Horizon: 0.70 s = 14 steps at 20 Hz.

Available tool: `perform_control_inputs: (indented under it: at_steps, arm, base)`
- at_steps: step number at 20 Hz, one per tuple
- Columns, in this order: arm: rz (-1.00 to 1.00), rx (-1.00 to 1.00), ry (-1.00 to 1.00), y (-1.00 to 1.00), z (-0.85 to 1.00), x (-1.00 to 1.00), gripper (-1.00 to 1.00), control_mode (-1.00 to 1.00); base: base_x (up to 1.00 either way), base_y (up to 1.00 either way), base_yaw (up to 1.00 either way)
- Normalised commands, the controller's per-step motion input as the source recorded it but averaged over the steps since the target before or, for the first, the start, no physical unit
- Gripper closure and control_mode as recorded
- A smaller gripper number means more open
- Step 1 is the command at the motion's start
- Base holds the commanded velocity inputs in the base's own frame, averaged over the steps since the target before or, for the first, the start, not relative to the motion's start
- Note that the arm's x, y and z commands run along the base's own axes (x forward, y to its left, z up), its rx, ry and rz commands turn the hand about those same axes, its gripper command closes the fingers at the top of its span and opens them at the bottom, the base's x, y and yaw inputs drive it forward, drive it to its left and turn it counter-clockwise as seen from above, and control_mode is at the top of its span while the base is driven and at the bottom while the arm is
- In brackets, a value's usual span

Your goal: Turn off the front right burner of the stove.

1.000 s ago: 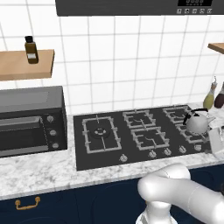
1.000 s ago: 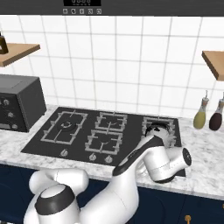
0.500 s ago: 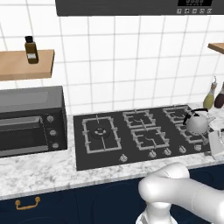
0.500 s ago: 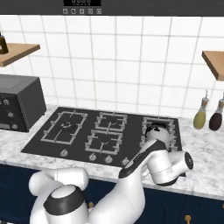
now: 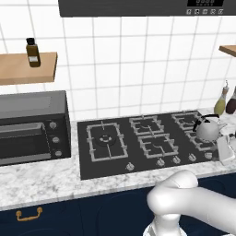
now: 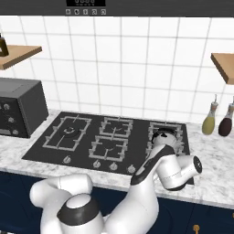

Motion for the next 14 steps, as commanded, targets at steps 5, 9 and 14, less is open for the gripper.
perform_control_inputs:
  at_steps: [5, 9, 14]
  arm:
    - [0.01, -0.01, 0.0, -0.01, -0.23, 0.15, -1.0, -1.0]
    - [0.0, -0.01, 0.0, -0.11, -0.21, 0.16, -1.0, -1.0]
    - [0.0, 0.0, 0.0, -0.09, -0.02, 0.23, -1.0, -1.0]
  base:
    - [0.0, 0.0, 0.0]
    - [0.0, 0.0, 0.0]
    - [0.0, 0.0, 0.0]
